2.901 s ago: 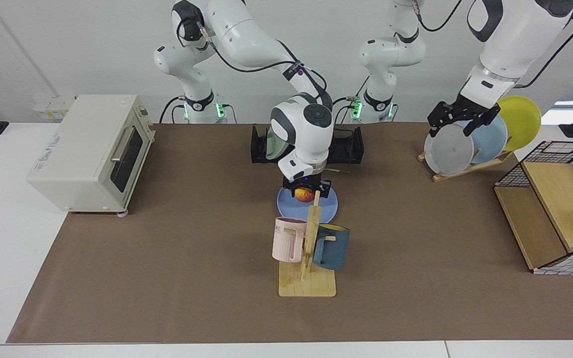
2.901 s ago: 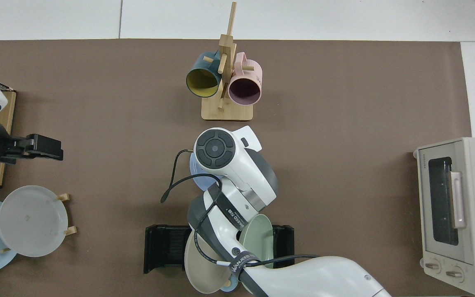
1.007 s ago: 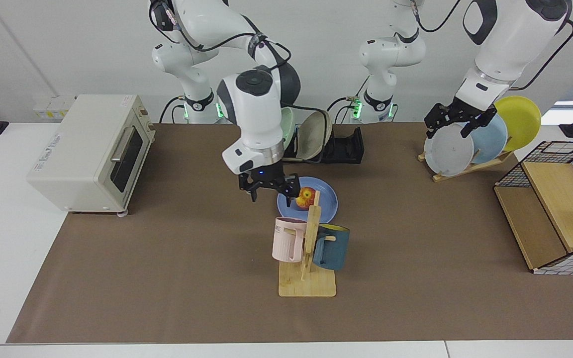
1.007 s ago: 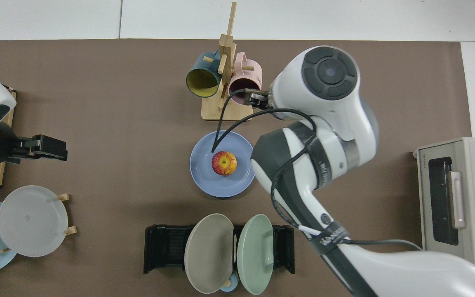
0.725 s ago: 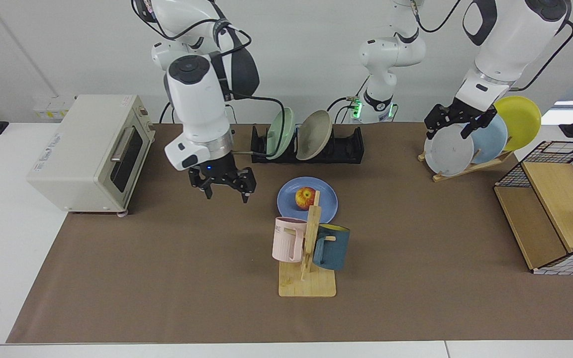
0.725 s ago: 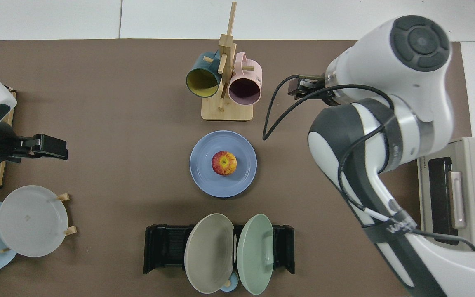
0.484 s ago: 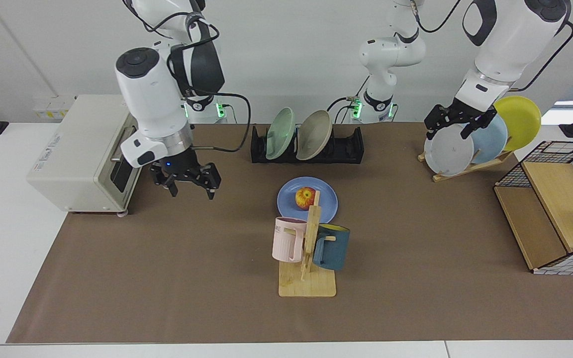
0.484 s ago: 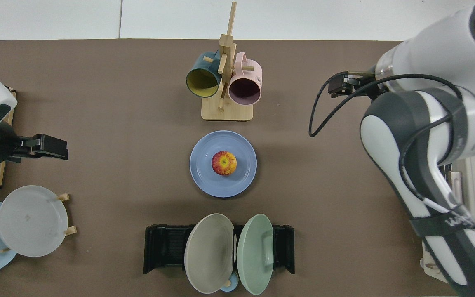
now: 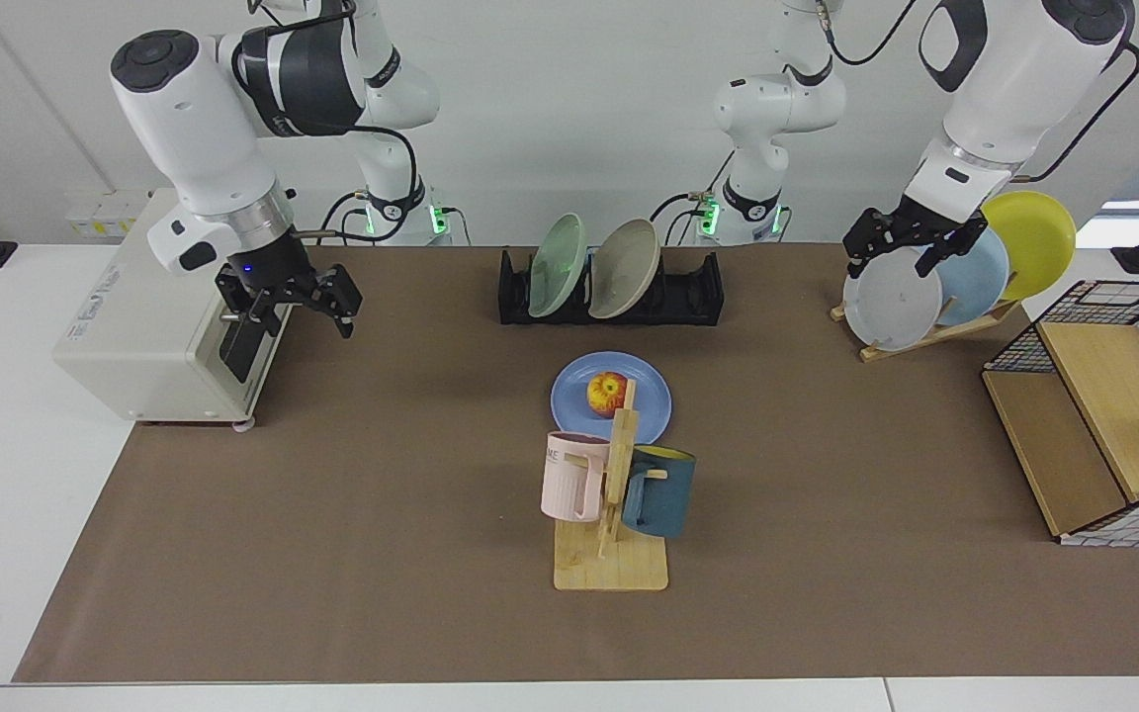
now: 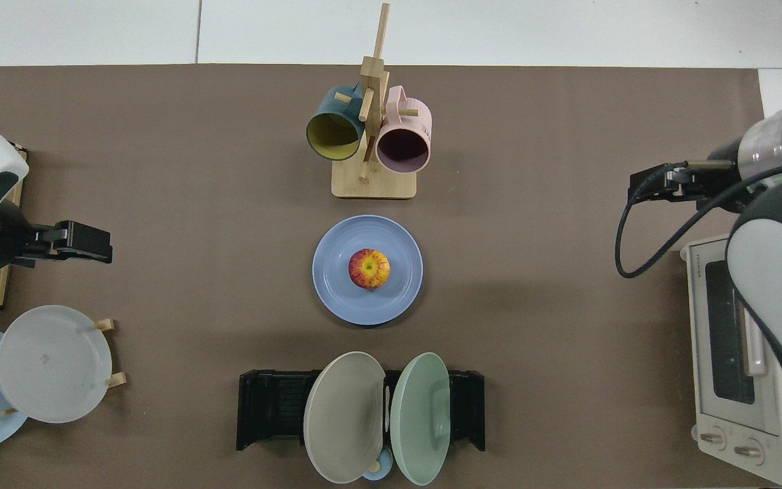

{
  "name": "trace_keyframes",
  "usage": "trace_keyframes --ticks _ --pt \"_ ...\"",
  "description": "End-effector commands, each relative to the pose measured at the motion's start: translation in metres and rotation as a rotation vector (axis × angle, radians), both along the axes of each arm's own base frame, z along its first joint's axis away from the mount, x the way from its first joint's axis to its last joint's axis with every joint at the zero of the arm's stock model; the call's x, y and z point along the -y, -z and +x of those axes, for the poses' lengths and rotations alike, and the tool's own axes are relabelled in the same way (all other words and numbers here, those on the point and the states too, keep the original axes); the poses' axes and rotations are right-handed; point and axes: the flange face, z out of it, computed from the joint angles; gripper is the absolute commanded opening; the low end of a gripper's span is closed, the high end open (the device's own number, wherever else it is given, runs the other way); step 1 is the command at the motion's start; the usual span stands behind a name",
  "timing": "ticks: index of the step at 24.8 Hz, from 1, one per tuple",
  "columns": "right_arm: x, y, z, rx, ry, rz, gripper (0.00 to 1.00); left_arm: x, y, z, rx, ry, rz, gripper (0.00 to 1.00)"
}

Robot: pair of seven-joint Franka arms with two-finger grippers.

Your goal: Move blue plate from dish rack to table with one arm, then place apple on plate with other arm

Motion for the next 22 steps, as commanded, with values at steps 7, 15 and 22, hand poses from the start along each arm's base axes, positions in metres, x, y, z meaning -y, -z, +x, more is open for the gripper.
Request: trace_keyframes --ticks 7,15,22 --pt "-0.021 -0.006 -0.05 0.026 0.103 -0.035 1.0 0.002 0.001 -0.002 0.019 0.0 0.018 1.0" --pt "-0.013 -0.016 -0.041 0.018 0.074 -0.052 1.0 0.003 0.001 -0.002 0.02 0.002 0.018 1.0" --pt "-0.002 -0.023 -0.039 0.012 0.086 -0.065 1.0 0.003 0.001 -0.002 0.022 0.001 0.017 1.0"
